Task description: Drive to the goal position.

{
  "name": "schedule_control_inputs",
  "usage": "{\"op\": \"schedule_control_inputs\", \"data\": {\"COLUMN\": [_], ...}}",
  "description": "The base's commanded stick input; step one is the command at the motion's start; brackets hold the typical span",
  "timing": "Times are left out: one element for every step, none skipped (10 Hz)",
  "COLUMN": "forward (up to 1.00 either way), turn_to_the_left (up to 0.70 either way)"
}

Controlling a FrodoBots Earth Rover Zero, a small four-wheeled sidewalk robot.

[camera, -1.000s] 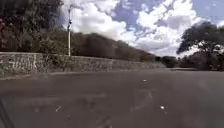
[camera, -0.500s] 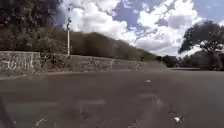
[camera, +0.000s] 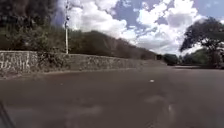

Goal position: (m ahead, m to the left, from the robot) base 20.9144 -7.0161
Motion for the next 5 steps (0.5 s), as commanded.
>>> {"op": "schedule_control_inputs", "data": {"forward": [0.7,0.7,0.7,0.7,0.7], "turn_to_the_left": [0.0,0.0,0.0,0.0,0.0]}}
